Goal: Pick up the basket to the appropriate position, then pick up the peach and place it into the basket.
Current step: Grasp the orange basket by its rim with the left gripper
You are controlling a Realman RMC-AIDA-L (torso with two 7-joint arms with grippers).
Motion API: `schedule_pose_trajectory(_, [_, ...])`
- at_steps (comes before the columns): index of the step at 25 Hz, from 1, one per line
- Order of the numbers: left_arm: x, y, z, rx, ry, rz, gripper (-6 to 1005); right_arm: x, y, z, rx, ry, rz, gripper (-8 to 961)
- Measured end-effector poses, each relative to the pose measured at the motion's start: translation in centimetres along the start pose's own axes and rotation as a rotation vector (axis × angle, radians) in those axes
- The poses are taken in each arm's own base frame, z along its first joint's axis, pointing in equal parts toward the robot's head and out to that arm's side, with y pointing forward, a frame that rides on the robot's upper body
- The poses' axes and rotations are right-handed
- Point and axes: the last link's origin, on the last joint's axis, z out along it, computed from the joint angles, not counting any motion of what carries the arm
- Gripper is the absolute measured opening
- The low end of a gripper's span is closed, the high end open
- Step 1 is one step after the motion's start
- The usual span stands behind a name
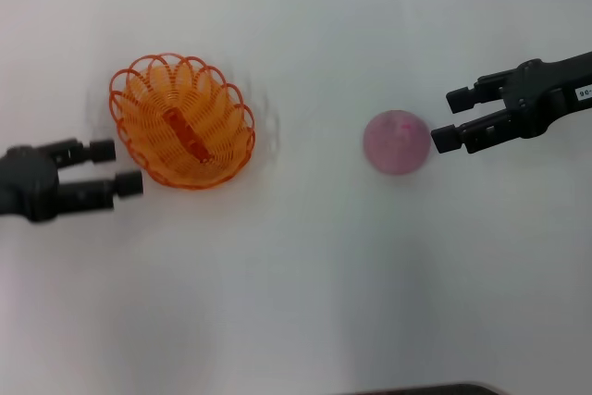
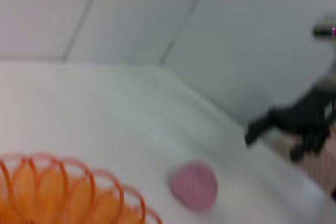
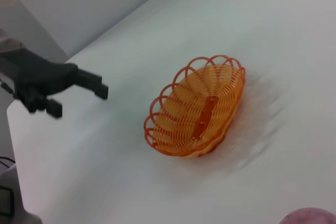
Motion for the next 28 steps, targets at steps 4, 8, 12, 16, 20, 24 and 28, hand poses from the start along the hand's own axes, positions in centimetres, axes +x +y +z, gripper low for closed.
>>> schedule_pose_trajectory(4, [2.1,-0.7,0.1,0.009,0.14,-0.063,901,-0.1,0.0,0.1,-0.001,0.0,-0.003,916])
schedule_pose_trajectory(8, [4.7,-1.6,1.1,0.02,0.209,-0.099,901,-0.3,0.0,0.2,-0.004,0.0,-0.005,916])
schedule_pose_trajectory(12, [7.6,-2.7,2.2,0.074,0.199,-0.103,900,-0.3,0.1,0.3,-0.006,0.001,-0.007,915])
schedule_pose_trajectory(16, [10.8,-4.0,3.3,0.161,0.136,-0.109,895,-0.3,0.0,0.4,-0.005,-0.001,-0.001,915])
schedule_pose_trajectory(20, [13.4,-5.0,4.9,0.295,-0.007,-0.109,892,-0.2,-0.1,0.4,0.001,-0.002,0.002,916])
schedule_pose_trajectory(24, [15.8,-5.3,6.1,0.416,-0.107,-0.084,891,-0.2,-0.2,0.6,0.0,-0.004,0.006,916])
schedule_pose_trajectory(28, [17.3,-5.1,7.6,0.47,-0.203,-0.031,891,-0.2,-0.2,0.7,0.0,-0.003,0.007,916])
